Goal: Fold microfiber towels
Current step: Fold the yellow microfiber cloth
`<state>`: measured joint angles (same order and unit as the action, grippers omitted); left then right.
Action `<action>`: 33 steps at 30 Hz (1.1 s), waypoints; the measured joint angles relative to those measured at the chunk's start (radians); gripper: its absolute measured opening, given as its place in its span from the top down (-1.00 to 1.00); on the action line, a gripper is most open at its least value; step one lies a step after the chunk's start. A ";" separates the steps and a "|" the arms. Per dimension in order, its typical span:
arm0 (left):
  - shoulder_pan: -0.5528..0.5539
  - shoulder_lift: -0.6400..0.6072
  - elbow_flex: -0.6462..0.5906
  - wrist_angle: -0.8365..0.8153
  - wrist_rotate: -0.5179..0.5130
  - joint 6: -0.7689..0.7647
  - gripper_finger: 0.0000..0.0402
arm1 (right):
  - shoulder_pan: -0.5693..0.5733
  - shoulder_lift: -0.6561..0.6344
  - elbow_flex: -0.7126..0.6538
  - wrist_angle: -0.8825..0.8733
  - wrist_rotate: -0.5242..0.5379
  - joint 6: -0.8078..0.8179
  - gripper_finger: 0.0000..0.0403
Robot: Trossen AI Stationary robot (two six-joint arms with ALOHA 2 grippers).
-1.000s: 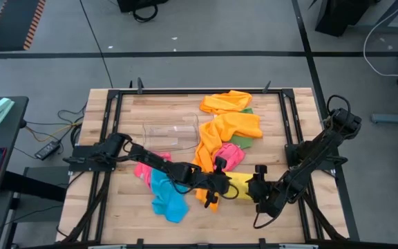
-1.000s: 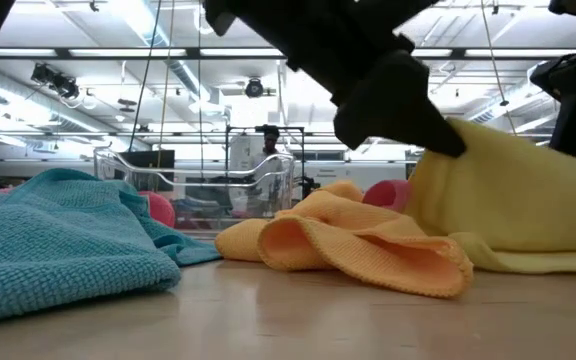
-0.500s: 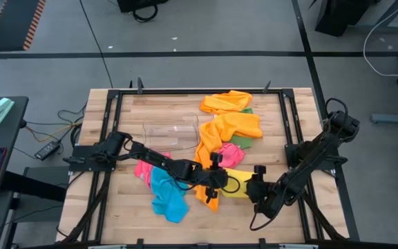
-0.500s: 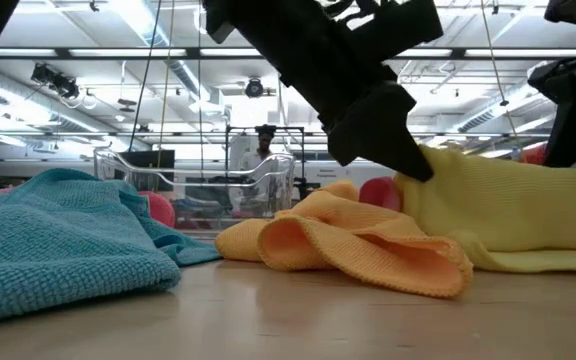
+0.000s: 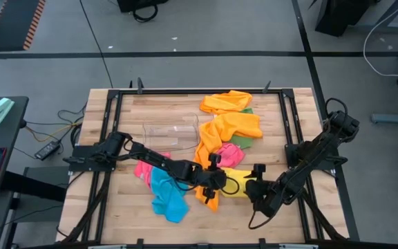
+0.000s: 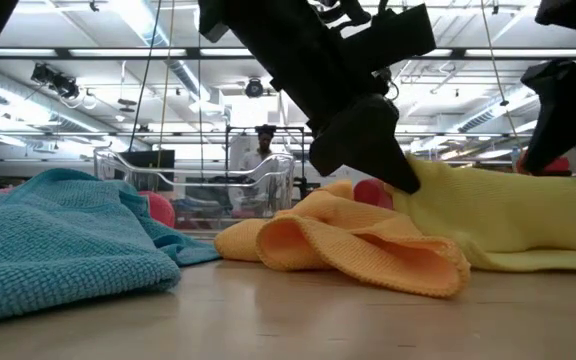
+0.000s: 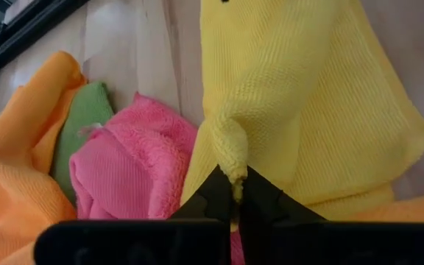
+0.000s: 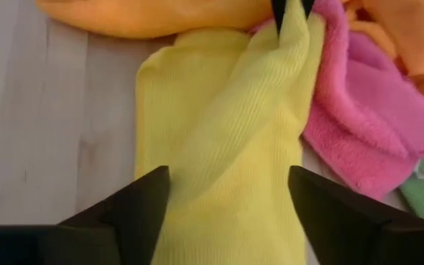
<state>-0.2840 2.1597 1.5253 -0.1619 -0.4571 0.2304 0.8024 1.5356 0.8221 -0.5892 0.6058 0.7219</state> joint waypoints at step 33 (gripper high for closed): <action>0.035 0.000 0.000 -0.070 -0.006 -0.088 0.89 | -0.006 0.000 -0.046 -0.060 -0.038 0.120 0.75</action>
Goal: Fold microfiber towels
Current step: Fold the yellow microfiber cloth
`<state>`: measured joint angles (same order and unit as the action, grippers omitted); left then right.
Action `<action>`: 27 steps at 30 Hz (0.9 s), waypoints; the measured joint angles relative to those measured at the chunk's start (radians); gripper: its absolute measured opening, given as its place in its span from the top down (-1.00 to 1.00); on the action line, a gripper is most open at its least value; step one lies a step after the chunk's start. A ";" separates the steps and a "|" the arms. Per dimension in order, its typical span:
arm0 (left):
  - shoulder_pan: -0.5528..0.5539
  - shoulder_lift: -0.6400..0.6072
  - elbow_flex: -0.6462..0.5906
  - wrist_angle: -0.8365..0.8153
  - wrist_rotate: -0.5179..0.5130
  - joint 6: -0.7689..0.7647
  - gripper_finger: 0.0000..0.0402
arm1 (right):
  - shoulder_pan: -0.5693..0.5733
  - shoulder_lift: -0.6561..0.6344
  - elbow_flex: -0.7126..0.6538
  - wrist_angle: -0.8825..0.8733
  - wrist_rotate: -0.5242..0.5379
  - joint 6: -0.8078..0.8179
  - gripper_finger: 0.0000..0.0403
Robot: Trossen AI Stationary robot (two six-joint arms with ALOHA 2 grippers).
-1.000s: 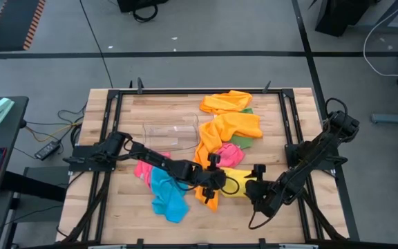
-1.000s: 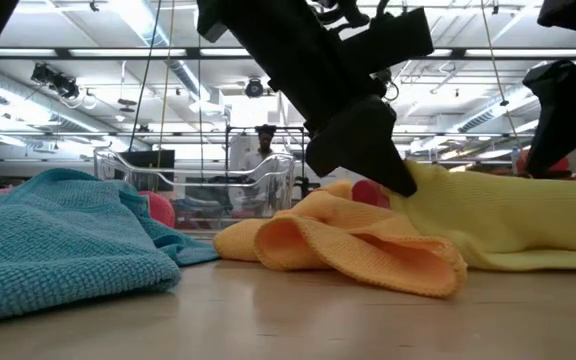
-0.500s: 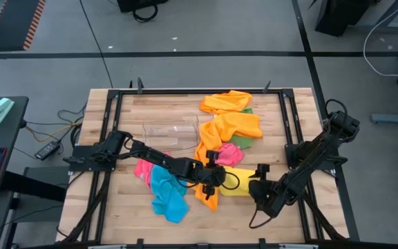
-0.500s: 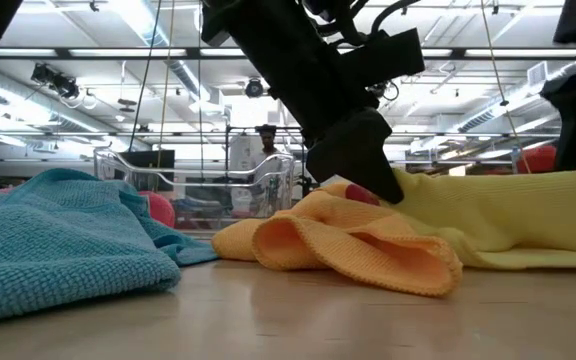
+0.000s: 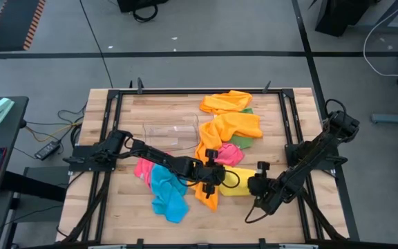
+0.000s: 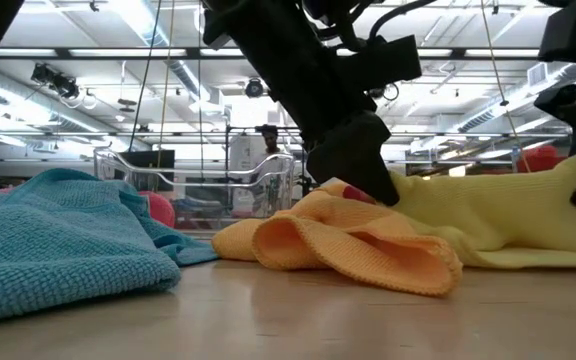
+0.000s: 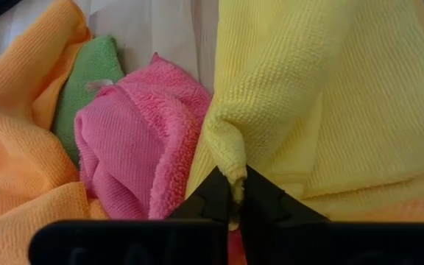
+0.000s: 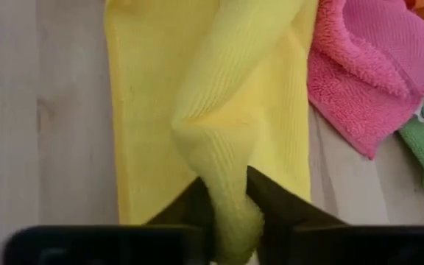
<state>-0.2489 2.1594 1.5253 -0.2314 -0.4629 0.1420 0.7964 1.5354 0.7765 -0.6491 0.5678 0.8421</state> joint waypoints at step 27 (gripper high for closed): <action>-0.142 -0.029 0.324 -0.234 0.357 -0.002 0.91 | 0.187 -0.172 0.229 0.096 -0.316 0.016 0.92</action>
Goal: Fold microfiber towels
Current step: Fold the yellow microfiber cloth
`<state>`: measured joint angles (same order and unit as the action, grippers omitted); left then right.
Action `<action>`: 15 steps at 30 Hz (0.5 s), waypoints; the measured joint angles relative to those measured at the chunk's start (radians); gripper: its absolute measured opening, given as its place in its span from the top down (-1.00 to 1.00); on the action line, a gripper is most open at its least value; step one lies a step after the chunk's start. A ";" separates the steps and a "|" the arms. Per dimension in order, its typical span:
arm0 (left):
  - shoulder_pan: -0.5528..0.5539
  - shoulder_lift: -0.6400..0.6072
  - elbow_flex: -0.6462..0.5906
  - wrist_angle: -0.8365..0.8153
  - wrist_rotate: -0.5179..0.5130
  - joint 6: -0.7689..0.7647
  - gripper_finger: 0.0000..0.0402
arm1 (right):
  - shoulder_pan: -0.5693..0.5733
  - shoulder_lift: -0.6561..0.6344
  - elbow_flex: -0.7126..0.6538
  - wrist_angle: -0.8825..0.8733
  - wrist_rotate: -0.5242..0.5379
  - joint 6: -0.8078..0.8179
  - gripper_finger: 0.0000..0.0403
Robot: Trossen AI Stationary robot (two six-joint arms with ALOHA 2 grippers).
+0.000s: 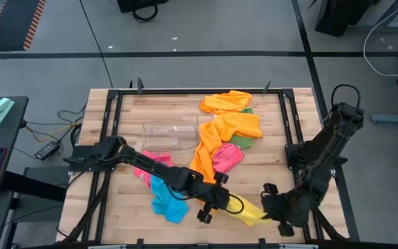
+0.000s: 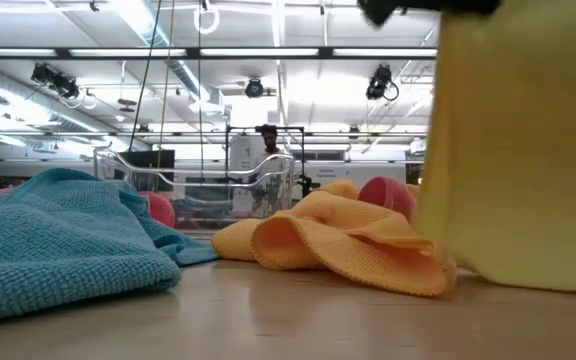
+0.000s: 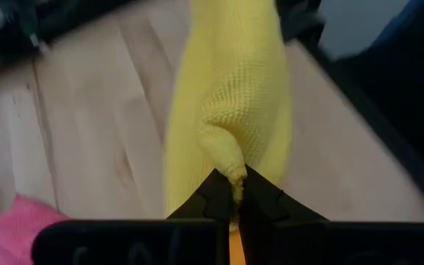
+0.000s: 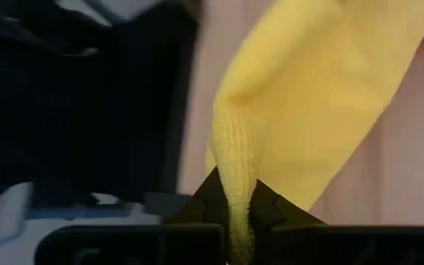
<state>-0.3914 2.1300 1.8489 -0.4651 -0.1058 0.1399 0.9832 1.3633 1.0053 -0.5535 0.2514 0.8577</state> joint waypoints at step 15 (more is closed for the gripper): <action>-0.007 0.040 -0.002 0.062 0.123 -0.117 0.91 | -0.024 0.018 0.013 -0.115 -0.014 -0.018 0.92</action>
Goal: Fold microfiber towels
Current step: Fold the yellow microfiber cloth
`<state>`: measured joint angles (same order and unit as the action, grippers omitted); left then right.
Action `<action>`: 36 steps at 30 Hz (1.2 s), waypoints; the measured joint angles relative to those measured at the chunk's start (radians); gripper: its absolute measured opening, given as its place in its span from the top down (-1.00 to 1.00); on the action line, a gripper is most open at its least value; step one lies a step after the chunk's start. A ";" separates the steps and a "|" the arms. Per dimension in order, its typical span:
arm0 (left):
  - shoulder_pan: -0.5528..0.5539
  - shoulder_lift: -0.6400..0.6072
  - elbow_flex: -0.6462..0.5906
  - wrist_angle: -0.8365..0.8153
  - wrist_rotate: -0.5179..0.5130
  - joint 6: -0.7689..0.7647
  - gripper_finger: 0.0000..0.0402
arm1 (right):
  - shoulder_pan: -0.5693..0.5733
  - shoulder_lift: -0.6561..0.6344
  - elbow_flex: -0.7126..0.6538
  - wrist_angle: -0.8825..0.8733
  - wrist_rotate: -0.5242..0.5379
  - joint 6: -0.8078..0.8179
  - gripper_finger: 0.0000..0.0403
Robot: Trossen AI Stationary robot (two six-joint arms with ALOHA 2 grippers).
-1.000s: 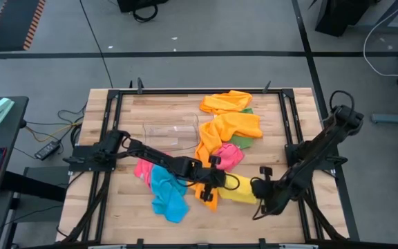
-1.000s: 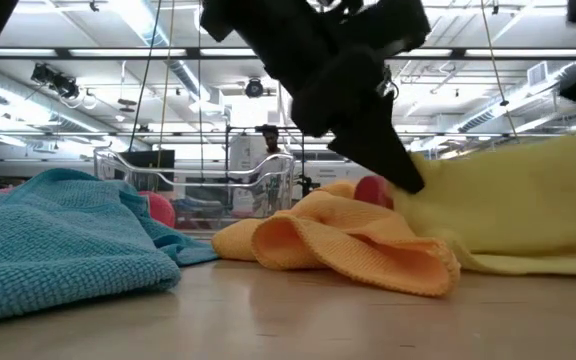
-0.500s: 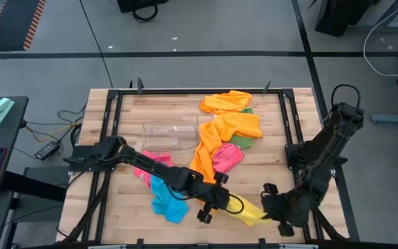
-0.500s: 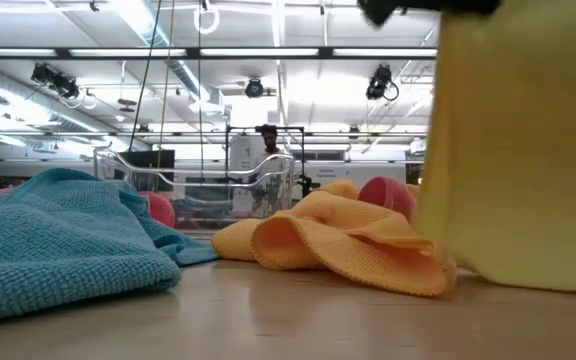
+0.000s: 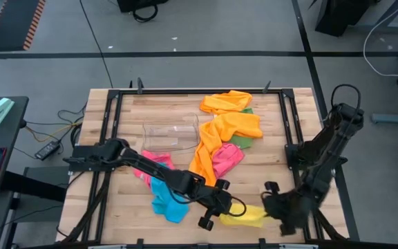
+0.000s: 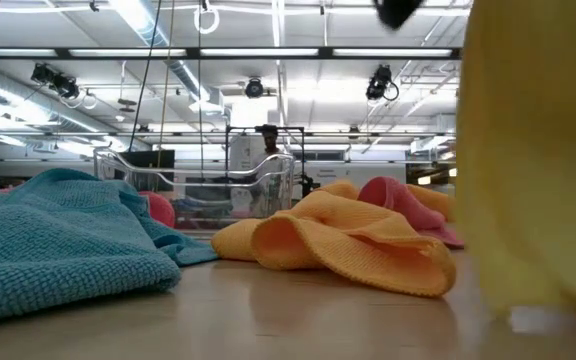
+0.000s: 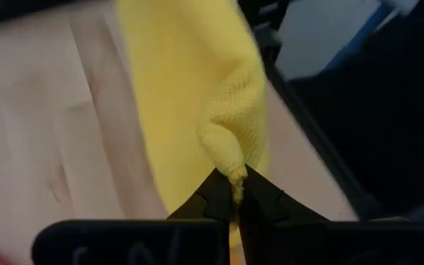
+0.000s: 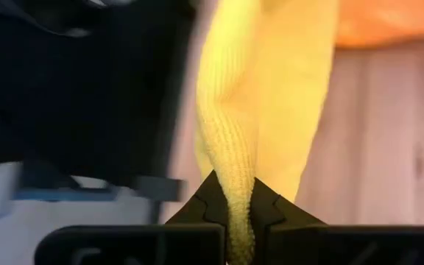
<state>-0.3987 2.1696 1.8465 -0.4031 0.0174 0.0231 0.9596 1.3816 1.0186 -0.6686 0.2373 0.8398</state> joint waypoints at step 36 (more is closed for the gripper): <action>0.159 -0.019 -0.286 -0.033 -0.254 -0.125 0.42 | -0.453 -0.005 -0.399 0.236 0.012 -0.081 0.17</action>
<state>-0.2399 2.1505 1.5604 -0.4361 -0.2371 -0.1018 0.5068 1.3762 0.6200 -0.4322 0.2498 0.7589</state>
